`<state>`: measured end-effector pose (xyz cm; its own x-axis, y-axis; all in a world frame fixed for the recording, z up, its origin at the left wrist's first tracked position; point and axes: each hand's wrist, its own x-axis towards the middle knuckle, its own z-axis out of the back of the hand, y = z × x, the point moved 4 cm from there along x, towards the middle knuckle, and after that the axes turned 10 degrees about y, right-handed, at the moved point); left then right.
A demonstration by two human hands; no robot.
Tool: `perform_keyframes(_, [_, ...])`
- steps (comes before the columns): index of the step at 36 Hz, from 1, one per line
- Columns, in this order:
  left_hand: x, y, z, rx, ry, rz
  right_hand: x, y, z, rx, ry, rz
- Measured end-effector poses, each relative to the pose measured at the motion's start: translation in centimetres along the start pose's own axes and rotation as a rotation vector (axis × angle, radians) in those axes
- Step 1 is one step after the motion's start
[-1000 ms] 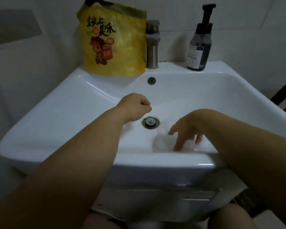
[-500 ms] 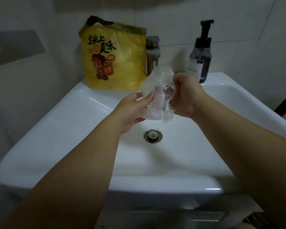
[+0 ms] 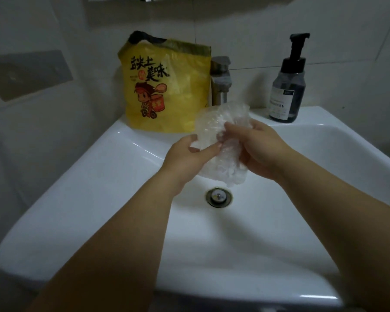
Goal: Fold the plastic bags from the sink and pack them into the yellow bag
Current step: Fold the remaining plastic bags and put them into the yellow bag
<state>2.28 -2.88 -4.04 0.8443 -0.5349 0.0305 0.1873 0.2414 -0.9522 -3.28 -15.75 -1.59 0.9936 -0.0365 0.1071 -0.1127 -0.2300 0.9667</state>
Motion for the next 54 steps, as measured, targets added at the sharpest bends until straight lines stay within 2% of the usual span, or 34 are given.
perform_keyframes(5, [0.2,0.1,0.6,0.014,-0.059,0.022,0.2,0.1,-0.5,0.127,0.065,-0.082])
perform_keyframes(11, [-0.1,-0.5,0.1,-0.132,0.077,-0.084,-0.3,-0.4,0.0,0.085,-0.01,-0.202])
perform_keyframes(15, [-0.4,-0.8,0.7,-0.125,-0.046,-0.121,-0.6,-0.8,0.7,-0.001,-0.066,-0.276])
perform_keyframes(17, [-0.3,-0.6,1.1,-0.132,-0.09,-0.112,-0.7,-0.4,0.7,-0.033,-0.11,-0.252])
perform_keyframes(21, [0.2,-0.1,1.7,-0.189,-0.145,-0.093,-0.5,0.7,1.2,-0.246,-0.22,-0.013])
perform_keyframes(22, [0.2,-0.1,1.7,-0.208,-0.148,-0.095,-0.5,0.9,1.0,-0.316,-0.184,0.024])
perform_keyframes(25, [0.0,-0.6,1.4,-0.224,-0.123,-0.112,-0.4,0.1,0.0,-0.482,-0.041,-0.014])
perform_keyframes(27, [-0.2,-0.9,1.1,-0.214,-0.119,-0.115,-0.4,-0.3,-0.4,-0.598,-0.018,-0.016])
perform_keyframes(32, [-0.7,-1.3,1.0,-0.216,-0.115,-0.12,-0.4,0.1,-0.2,-0.313,-0.038,-0.044])
perform_keyframes(36, [-0.9,-1.6,0.9,-0.228,-0.087,-0.125,-0.8,-0.4,-0.4,-0.131,0.101,-0.243])
perform_keyframes(38, [-1.0,-1.6,0.8,-0.239,-0.069,-0.118,-1.0,-0.6,-0.7,-0.134,0.186,-0.265])
perform_keyframes(39, [-1.0,-1.6,0.7,-0.239,-0.062,-0.108,-0.9,-0.5,-0.6,-0.122,0.172,-0.245])
perform_keyframes(46, [-0.8,-0.7,0.7,-0.074,-0.013,-0.017,-0.5,0.8,0.1,0.129,-0.028,-0.102])
perform_keyframes(50, [-0.6,0.8,1.0,0.029,0.048,0.198,-1.1,1.6,0.3,0.336,-0.184,-0.001])
perform_keyframes(52, [-0.6,1.4,1.1,0.198,0.1,0.293,-1.4,1.9,0.7,0.351,-0.294,0.036])
perform_keyframes(54, [-0.5,1.9,1.4,0.521,0.112,0.348,-1.4,1.9,1.4,0.138,-0.385,0.055])
